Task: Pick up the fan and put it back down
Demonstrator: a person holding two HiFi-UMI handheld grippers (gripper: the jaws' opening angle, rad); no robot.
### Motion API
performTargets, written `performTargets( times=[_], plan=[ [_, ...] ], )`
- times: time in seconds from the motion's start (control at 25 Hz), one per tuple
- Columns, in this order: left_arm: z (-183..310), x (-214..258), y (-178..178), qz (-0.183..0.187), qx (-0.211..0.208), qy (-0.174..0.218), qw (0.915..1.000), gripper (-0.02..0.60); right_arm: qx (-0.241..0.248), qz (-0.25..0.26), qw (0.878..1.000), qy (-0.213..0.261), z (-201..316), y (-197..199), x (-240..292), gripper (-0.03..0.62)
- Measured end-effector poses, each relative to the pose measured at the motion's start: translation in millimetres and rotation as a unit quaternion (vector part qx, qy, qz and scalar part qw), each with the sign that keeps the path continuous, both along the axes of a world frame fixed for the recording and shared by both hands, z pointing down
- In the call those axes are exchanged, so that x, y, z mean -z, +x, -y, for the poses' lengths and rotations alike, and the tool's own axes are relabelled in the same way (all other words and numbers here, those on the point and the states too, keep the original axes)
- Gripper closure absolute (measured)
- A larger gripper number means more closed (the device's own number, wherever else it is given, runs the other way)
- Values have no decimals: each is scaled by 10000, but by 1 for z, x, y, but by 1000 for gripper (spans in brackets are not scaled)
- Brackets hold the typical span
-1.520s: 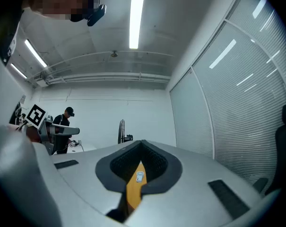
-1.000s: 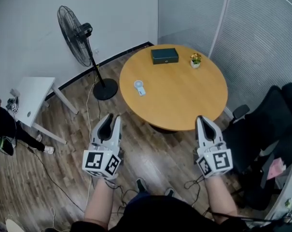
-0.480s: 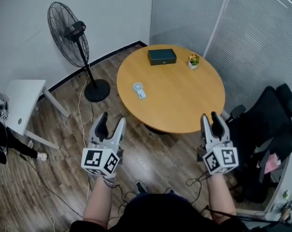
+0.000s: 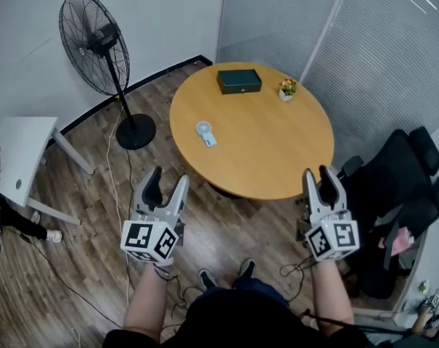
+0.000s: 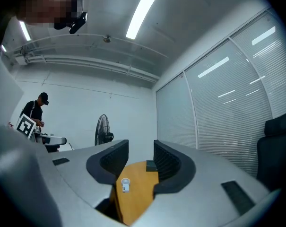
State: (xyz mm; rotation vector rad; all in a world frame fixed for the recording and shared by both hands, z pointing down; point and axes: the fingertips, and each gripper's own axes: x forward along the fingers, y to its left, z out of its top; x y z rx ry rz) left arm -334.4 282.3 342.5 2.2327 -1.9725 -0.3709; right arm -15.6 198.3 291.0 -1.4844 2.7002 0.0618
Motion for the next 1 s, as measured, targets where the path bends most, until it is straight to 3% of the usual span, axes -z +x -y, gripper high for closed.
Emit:
performTargets(
  times=[0.2,0.52,1.0],
  plan=[
    [21,-9,5,60,15,-159,9999,314,83,122,9999,-65,26,-1,-11,422],
    [65,4,6,473,506,-269,9972,314,333,307,9990,-45,101,5,-23,422],
    [149,11,52,758,925,-572,9912,314,736,723,9942,-305,215,43,-39,425]
  ],
)
